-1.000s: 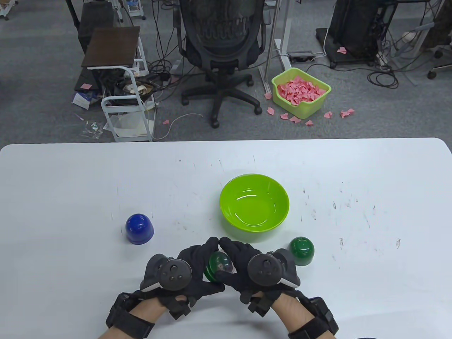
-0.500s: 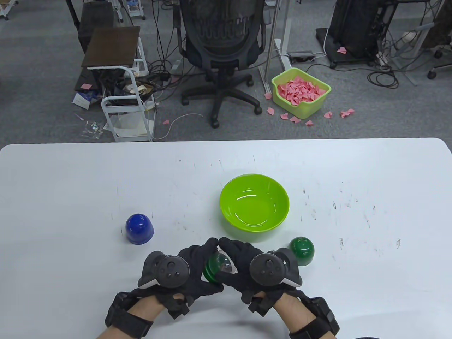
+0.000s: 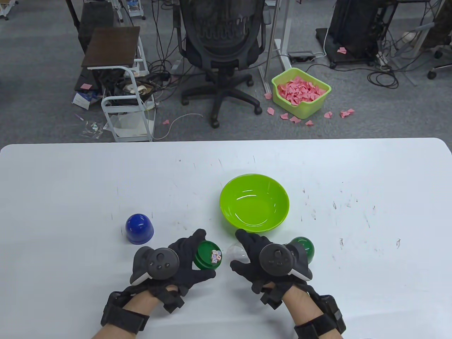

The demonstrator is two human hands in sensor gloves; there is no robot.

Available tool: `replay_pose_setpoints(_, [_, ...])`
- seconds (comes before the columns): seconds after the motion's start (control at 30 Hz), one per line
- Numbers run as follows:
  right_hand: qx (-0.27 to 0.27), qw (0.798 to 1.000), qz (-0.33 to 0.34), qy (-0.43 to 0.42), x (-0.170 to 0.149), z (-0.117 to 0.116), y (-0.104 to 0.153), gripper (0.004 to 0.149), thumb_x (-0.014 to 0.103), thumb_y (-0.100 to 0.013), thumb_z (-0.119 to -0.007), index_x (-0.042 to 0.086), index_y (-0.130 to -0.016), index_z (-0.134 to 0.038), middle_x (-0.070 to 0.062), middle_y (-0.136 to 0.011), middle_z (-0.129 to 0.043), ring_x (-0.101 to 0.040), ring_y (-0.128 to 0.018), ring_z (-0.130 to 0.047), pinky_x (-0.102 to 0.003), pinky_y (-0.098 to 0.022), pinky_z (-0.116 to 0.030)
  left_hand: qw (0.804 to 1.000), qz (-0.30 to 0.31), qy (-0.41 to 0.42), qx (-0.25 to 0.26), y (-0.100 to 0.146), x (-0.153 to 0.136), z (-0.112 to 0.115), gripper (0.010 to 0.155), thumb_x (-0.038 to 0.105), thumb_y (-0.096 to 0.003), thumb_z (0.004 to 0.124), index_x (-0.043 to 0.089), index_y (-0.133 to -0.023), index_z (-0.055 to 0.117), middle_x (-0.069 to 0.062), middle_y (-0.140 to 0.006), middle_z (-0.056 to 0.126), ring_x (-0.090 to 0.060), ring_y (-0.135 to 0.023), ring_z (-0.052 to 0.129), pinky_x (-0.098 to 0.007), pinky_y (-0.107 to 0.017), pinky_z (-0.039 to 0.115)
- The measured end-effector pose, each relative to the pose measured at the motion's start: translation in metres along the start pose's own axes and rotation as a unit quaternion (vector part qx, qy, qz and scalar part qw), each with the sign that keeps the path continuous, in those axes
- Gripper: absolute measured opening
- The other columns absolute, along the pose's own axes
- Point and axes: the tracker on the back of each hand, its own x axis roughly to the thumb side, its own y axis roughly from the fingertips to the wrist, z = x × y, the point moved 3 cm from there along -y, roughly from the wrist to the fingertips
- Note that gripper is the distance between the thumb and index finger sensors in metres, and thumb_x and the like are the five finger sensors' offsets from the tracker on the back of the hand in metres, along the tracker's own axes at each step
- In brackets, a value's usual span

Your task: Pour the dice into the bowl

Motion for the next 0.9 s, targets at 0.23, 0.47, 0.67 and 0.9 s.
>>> replay_pose_setpoints(0.23, [0.054,0.996,-0.026,0.058,-0.012,-0.013,-0.002,0.082,0.043,-0.040,-0.094,0.003,-0.103,-0.060,-0.030,-0.098,-0.076,-0.053,-0.066,-0.088,-0.070,-0.053,-0.073,0.999,-0.030,0.024,0.022,0.001,-0.015,-0.009,0.104,0.070,-0.0366,0.085,0.018,-0.110,0.033,-0.015,-0.107,0.064,-0.036,-0.092,0.077,-0.062,-0.074,0.064])
replay_pose_setpoints(0.47, [0.114,0.988,-0.033,0.103,-0.015,-0.035,-0.005,0.082,0.038,-0.036,-0.097,0.005,-0.102,-0.062,-0.028,-0.099,-0.077,-0.053,-0.067,-0.088,-0.070,-0.053,-0.073,0.998,-0.043,0.035,0.028,0.002,-0.022,-0.013,0.104,0.071,-0.0368,0.084,0.018,-0.110,0.032,-0.016,-0.106,0.064,-0.036,-0.091,0.077,-0.062,-0.074,0.064])
replay_pose_setpoints(0.67, [0.124,0.985,-0.030,0.115,-0.016,-0.046,-0.005,0.083,0.039,-0.037,-0.096,0.005,-0.103,-0.061,-0.028,-0.099,-0.077,-0.052,-0.068,-0.088,-0.069,-0.054,-0.073,0.998,-0.049,0.040,0.031,0.002,-0.025,-0.014,0.105,0.071,-0.0364,0.084,0.018,-0.110,0.032,-0.016,-0.106,0.064,-0.036,-0.090,0.077,-0.062,-0.074,0.064])
replay_pose_setpoints(0.9, [0.135,0.982,-0.032,0.128,-0.018,-0.055,-0.005,0.083,0.040,-0.038,-0.095,0.005,-0.104,-0.059,-0.028,-0.100,-0.076,-0.052,-0.069,-0.088,-0.069,-0.054,-0.073,0.997,-0.052,0.048,0.030,0.002,-0.024,-0.015,0.103,0.069,-0.0373,0.084,0.018,-0.110,0.032,-0.016,-0.107,0.063,-0.036,-0.091,0.077,-0.062,-0.074,0.064])
